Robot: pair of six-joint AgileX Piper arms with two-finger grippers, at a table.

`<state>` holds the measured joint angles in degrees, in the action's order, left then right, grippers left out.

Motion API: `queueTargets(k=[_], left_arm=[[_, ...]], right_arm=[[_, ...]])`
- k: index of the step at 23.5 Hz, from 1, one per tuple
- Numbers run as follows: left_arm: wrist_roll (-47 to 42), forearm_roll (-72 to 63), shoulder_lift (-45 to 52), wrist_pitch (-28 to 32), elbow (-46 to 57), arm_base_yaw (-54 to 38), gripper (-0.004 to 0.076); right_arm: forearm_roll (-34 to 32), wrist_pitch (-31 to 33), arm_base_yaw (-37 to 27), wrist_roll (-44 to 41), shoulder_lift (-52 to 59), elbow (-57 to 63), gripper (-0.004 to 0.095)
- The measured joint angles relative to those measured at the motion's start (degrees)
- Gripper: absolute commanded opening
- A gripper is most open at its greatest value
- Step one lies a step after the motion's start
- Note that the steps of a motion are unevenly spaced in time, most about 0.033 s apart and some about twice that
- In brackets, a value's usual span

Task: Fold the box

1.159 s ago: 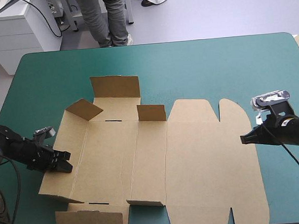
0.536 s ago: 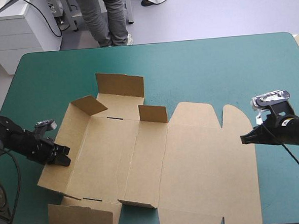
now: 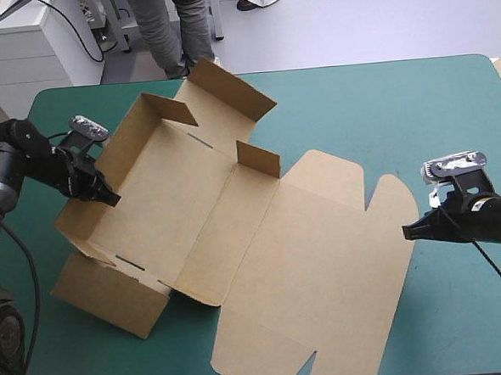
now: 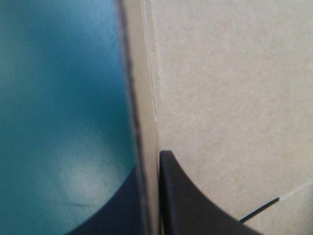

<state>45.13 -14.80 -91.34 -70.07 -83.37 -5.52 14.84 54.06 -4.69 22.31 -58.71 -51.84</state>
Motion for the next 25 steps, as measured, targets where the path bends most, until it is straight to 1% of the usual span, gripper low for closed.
queueTargets(k=[1,2,3,4,5,6,9,11,13,17,25], left_arm=[[0.0,1.4,-0.1,0.6,-1.5,1.9,-0.0008],[0.0,4.3,-0.2,2.5,-3.8,5.8,-0.0008],[0.0,6.1,-0.3,3.8,-4.8,7.9,-0.0008],[0.0,9.4,-0.3,6.9,-6.2,11.7,-0.0008],[0.1,11.3,-0.3,8.4,-6.7,13.7,-0.0008],[0.4,14.8,-0.3,12.7,-6.9,17.8,-0.0008],[0.7,22.4,-0.4,21.5,-7.1,25.8,-0.0008],[0.6,27.7,-0.4,26.2,-7.1,29.7,-0.0008],[0.5,31.9,-0.4,29.3,-7.1,32.8,-0.0008],[0.2,35.8,-0.5,31.1,-7.1,36.2,-0.0008],[-2.7,42.1,-2.6,31.1,-7.1,42.5,-0.0008]], right_arm=[[0.0,0.0,0.0,-0.3,0.0,0.0,-0.0020],[0.0,0.0,0.0,-1.0,0.0,0.0,-0.0021],[0.0,0.0,0.0,-1.4,0.0,0.0,-0.0021],[0.0,0.0,0.0,-2.0,0.0,0.0,-0.0021],[0.0,0.0,0.0,-2.2,0.0,0.0,-0.0021],[0.0,0.0,0.0,-2.4,0.0,0.0,-0.0021],[0.2,0.0,0.0,-2.9,0.0,0.0,-0.0020],[0.7,0.0,0.0,-2.9,0.0,0.0,-0.0020],[1.3,0.0,0.0,-2.9,0.0,0.0,-0.0020],[1.9,0.0,0.0,-3.0,0.0,0.0,-0.0019],[2.8,-0.1,0.0,-3.0,0.0,0.0,-0.0020]])
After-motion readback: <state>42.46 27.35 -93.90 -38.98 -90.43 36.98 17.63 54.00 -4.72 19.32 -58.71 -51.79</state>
